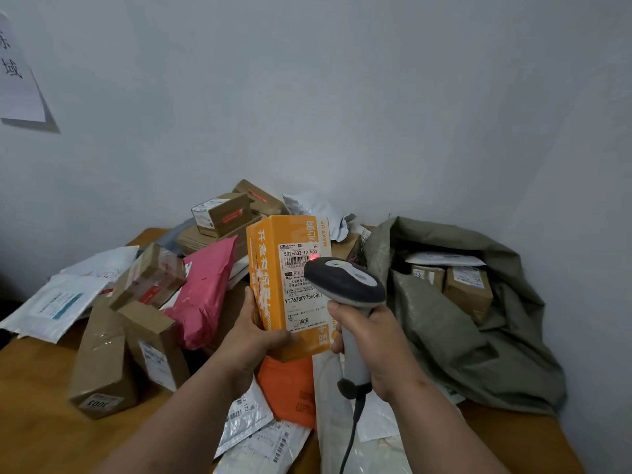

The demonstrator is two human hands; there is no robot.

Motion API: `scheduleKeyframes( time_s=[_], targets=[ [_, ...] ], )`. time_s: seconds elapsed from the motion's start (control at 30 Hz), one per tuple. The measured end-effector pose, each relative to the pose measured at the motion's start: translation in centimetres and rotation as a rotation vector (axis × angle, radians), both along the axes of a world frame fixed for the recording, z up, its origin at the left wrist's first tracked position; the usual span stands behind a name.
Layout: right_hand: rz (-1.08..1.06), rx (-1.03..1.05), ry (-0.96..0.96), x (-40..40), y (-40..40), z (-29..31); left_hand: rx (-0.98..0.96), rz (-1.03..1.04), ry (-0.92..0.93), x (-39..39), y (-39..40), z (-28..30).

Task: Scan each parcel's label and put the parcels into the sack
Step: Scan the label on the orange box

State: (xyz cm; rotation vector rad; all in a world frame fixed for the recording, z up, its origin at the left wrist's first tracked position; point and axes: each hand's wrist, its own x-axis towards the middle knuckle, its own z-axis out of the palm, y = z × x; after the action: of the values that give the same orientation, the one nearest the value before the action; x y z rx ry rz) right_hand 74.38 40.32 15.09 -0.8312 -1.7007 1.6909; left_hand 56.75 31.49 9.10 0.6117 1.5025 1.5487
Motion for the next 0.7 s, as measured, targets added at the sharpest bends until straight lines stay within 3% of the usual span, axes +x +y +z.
scheduleKeyframes(
  time_s=[0.5,0.7],
  targets=[
    [0.028,0.009,-0.02,1.9,1.8,-1.1,-0.045,0.001,0.044,2.2,1.0,-0.1],
    [-0.114,-0.041,-0.036,2.7,3.2,-2.1,-0.029,-0.032,-0.007,2.5,1.7,-0.2]
  ],
)
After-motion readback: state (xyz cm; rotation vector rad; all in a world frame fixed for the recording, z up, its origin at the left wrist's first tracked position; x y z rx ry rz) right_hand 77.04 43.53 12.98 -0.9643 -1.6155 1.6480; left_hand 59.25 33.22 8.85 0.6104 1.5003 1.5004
